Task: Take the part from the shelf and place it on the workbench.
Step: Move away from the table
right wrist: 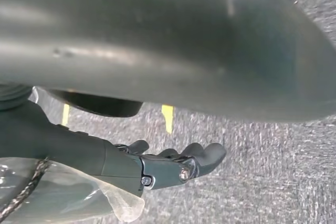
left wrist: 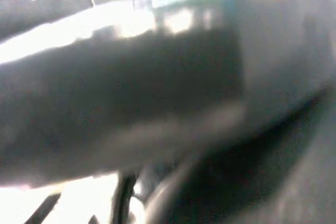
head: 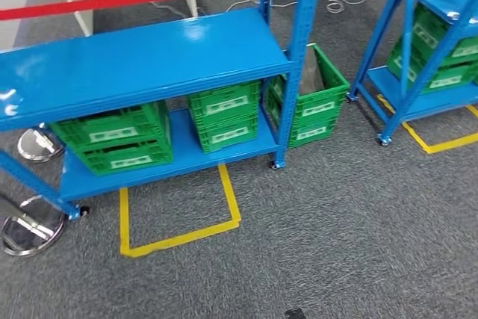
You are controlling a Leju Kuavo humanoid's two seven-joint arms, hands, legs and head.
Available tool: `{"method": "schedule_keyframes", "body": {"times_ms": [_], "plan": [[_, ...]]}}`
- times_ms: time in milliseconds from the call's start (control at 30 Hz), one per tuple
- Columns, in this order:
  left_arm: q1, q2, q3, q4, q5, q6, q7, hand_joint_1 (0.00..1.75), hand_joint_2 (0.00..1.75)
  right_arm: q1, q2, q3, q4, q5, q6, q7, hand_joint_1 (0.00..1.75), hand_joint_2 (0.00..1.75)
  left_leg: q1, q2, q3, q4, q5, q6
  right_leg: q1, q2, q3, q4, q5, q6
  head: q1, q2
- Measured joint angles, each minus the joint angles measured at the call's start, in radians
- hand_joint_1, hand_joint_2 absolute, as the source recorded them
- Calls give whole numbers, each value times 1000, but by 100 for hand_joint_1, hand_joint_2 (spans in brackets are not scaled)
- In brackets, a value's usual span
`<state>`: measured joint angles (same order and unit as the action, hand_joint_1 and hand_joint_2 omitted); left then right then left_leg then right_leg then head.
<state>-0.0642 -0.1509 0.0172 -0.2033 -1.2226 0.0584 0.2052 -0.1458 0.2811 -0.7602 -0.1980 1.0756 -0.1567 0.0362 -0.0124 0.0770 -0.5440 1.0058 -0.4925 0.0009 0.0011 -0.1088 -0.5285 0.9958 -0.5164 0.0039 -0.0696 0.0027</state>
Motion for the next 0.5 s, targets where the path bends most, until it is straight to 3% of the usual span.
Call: {"method": "schedule_keyframes", "body": {"times_ms": [33, 67, 133, 167, 233, 267, 300, 333, 400, 467, 500], "plan": [[2, -1, 0, 0, 3, -1, 1, 0, 0, -2, 0, 2, 0, 6, 1, 1, 0, 0, 1, -11, 0, -3, 1, 7, 1, -10, 1, 0, -2, 5, 0, 0], [4, -2, 1, 0, 8, -3, 2, 0, 0, -5, 0, 4, 0, 13, 2, 3, 0, 0, 3, -23, 0, -6, 3, 13, 0, -6, 1, 3, -8, 11, 2, 0], [1, -5, 4, 0, 17, -11, 7, 0, 0, -9, 0, 13, 0, 27, 5, 9, 0, 0, 9, -47, 3, -13, 9, 25, -4, 39, -22, 54, -43, 21, 6, 0], [-1, -7, 7, 0, 21, -15, 10, 0, 0, -9, 0, 17, 0, 32, 5, 13, 0, 0, 11, -58, 2, -14, 10, 28, -7, 70, -51, 113, -73, 24, 9, 0], [-2, -8, 14, 0, 41, -19, 20, 0, 0, -6, 0, 22, 0, 37, 6, 19, 0, 0, 12, -85, 1, -13, 11, 32, -9, 98, -121, 248, -124, 27, 10, 0], [-1, -9, 24, 0, 68, -16, 32, 0, 0, -4, 0, 23, 0, 39, 8, 21, 0, 0, 13, -99, 1, -13, 11, 32, -9, 102, -146, 288, -128, 28, 10, 0], [0, -10, 42, 0, 106, -13, 50, 0, 0, -4, 0, 24, 0, 40, 11, 22, 0, 0, 13, -112, 3, -13, 10, 32, -10, 105, -151, 286, -111, 27, 9, 0], [1, -12, 66, 0, 147, -8, 67, 0, 0, -5, 0, 25, 0, 41, 14, 25, 0, 0, 14, -127, 5, -13, 10, 30, -11, 110, -137, 245, -75, 26, 9, 0], [2, -17, 117, 0, 201, -1, 88, 0, 87, -7, 0, 28, 0, 42, 17, 30, 0, 0, 14, -155, 8, -10, 6, 23, -18, 153, -79, 106, 0, 25, 10, 0], [0, -20, 154, 0, 228, 10, 92, 0, 175, -7, 0, 30, 1, 43, 18, 33, 0, 0, 16, -179, 2, -6, 4, 12, -23, 196, -38, 23, 22, 22, 10, 0], [0, -21, 171, 0, 250, 21, 92, 0, 175, -8, 0, 31, 1, 45, 19, 33, 0, 0, 18, -191, -3, -5, 6, 5, -23, 201, -32, 17, 16, 20, 9, 0]]}}
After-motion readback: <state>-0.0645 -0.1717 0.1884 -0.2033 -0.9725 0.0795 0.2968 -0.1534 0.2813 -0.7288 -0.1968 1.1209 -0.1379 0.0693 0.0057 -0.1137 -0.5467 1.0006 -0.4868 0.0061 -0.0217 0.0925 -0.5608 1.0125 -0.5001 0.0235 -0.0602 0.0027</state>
